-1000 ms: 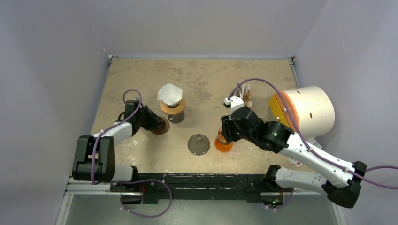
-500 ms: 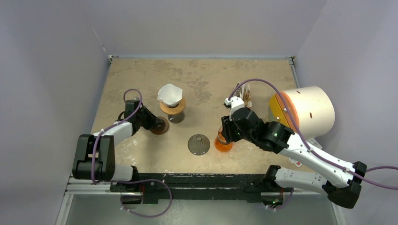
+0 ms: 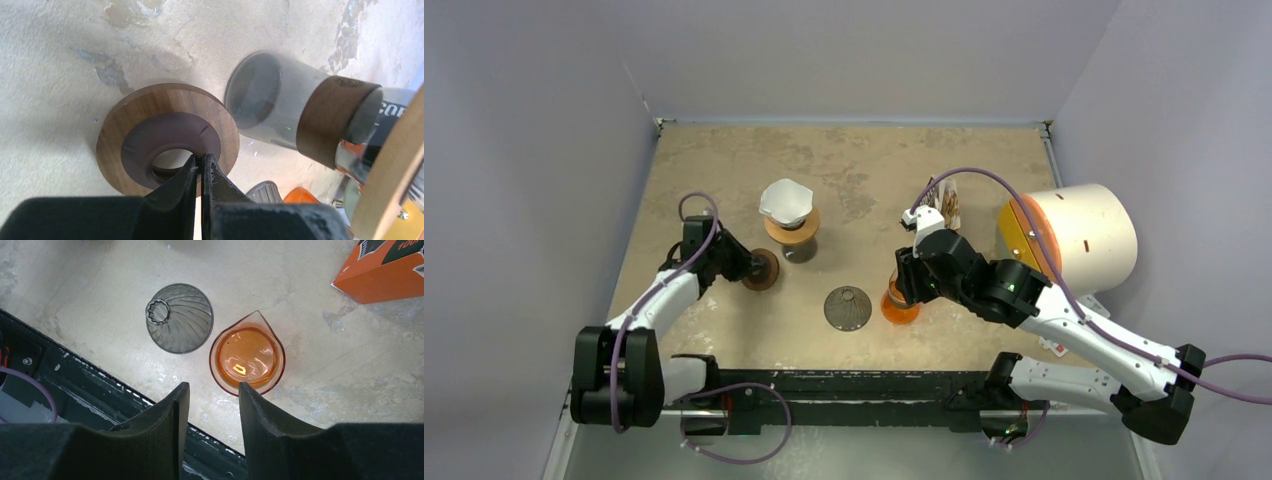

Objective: Place the coffee filter in the dripper
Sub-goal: Pick up the dripper holder from the center of the board.

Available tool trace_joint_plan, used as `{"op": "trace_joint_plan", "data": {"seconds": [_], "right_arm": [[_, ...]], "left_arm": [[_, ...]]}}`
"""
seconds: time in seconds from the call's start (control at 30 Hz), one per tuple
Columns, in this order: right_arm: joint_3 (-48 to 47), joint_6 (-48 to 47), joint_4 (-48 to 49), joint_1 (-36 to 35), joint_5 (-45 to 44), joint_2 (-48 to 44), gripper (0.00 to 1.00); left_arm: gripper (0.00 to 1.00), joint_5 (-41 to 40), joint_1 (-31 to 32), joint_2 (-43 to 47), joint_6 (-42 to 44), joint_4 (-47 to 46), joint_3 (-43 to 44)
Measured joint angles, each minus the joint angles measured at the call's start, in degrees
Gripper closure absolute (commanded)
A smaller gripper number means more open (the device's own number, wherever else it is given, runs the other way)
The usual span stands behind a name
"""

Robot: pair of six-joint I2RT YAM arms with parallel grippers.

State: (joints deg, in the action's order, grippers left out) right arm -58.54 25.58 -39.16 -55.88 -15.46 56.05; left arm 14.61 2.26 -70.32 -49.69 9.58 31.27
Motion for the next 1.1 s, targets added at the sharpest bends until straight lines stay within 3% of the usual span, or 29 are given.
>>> {"op": "trace_joint_plan", "data": {"seconds": [0.47,0.87,1.1], "right_arm": [[-2.10,0.20,1.01,0.00,3.02,0.02,0.56],[-2.32,1.25,4.22,0.00,12.59,-1.81,0.51],[-2.32,1.95,7.89,0.00,18.12,-3.17,0.45]], "left_arm": [[1.00,7.61,0.00,17.27,-0.26,9.46,-2.91],[1.00,24.63,0.00,25.44,-0.94,12.92,-2.89],[1.00,36.26,0.00,27.39,-5.55,7.61,-2.89]]}}
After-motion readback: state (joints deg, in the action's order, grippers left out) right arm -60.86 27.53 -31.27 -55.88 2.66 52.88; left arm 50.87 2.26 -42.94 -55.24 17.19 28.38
